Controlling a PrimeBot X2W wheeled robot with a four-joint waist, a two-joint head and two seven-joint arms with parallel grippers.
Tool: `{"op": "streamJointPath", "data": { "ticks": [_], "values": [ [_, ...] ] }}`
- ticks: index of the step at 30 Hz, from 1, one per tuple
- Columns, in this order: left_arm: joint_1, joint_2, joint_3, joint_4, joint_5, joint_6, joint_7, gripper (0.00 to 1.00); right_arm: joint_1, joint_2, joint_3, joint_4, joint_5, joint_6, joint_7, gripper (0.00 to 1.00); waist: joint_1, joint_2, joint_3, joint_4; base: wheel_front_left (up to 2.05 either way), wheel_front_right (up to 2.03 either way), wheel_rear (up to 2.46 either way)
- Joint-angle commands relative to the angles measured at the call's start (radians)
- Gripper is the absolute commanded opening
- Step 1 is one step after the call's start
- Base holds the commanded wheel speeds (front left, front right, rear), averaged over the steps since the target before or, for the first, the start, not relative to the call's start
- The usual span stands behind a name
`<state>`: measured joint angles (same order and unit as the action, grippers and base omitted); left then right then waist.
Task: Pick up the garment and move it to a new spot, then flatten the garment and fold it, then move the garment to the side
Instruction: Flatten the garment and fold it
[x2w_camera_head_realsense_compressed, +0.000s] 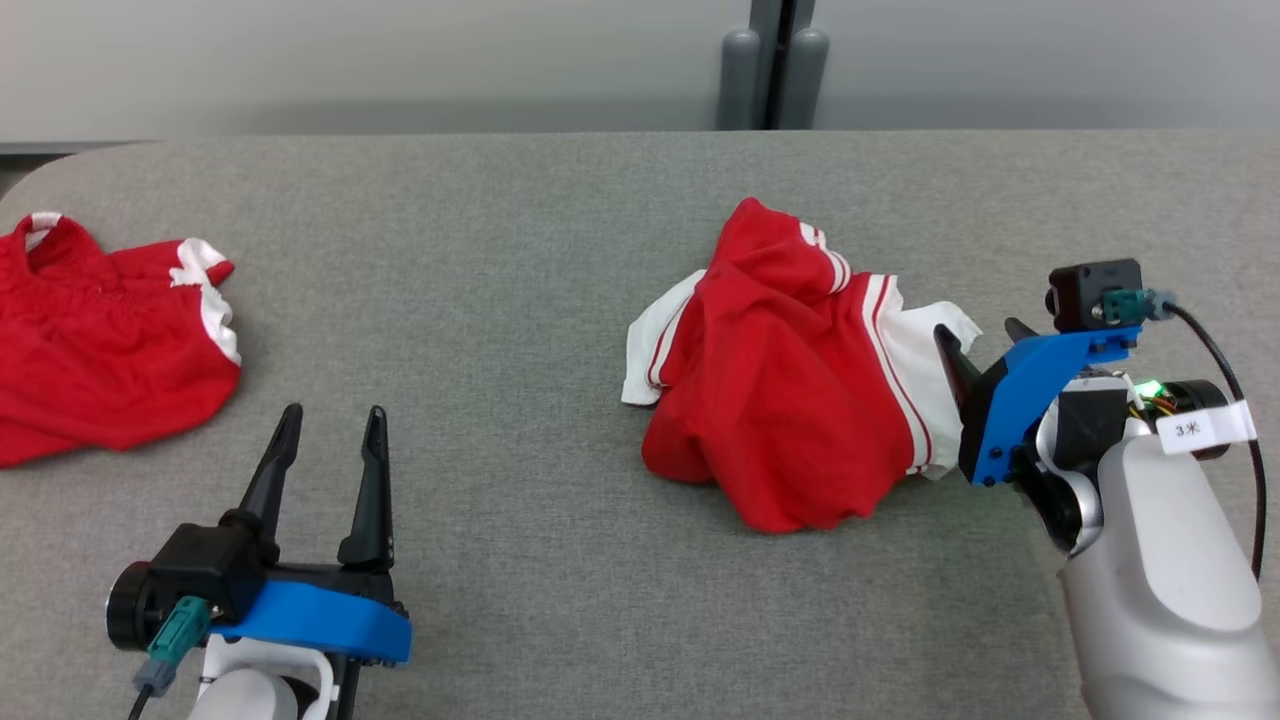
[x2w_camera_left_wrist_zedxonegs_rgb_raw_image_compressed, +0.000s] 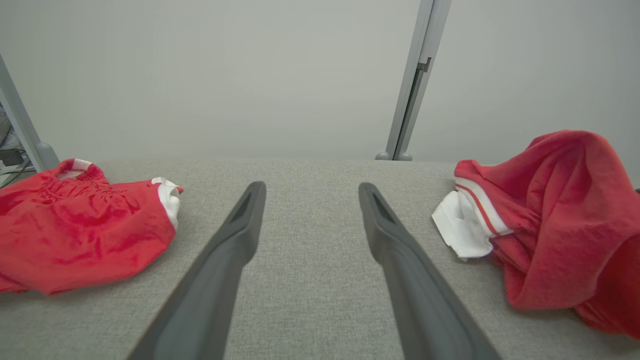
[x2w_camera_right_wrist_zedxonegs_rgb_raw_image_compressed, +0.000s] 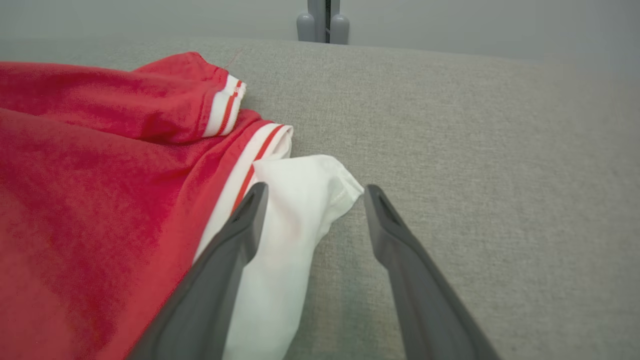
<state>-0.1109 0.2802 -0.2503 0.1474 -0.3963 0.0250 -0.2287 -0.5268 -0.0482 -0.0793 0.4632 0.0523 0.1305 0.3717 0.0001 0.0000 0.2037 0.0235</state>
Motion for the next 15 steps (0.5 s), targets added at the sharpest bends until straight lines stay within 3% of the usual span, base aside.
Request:
{"op": "streamJointPath", "data": {
  "ticks": [1, 8, 10, 15],
  "values": [
    [-0.024, -0.003, -0.009, -0.005, 0.006, -0.006, 0.002, 1.0, -0.04, -0.004, -0.017, 0.038, -0.018, 0.001, 0.02, 1.0, -0.0001, 0.0, 0.032, 0.034, 0.0, 0.0, 0.0],
    [-0.066, -0.016, -0.029, 0.004, 0.015, -0.013, -0.007, 1.0, -0.142, -0.004, -0.102, 0.257, -0.094, 0.001, 0.043, 1.0, -0.0001, 0.0, 0.081, 0.077, 0.0, 0.0, 0.0],
    [-0.071, -0.018, -0.033, 0.013, 0.016, -0.015, -0.011, 1.0, -0.149, -0.002, -0.105, 0.313, -0.086, 0.001, 0.049, 0.0, -0.0001, 0.0, 0.083, 0.082, 0.0, 0.0, 0.0],
    [-0.068, -0.023, -0.036, 0.037, 0.008, -0.018, -0.018, 1.0, -0.202, -0.002, -0.054, 0.32, -0.02, 0.001, -0.033, 0.0, -0.0001, 0.0, 0.051, 0.08, 0.0, 0.0, 0.0]
  ]
}}
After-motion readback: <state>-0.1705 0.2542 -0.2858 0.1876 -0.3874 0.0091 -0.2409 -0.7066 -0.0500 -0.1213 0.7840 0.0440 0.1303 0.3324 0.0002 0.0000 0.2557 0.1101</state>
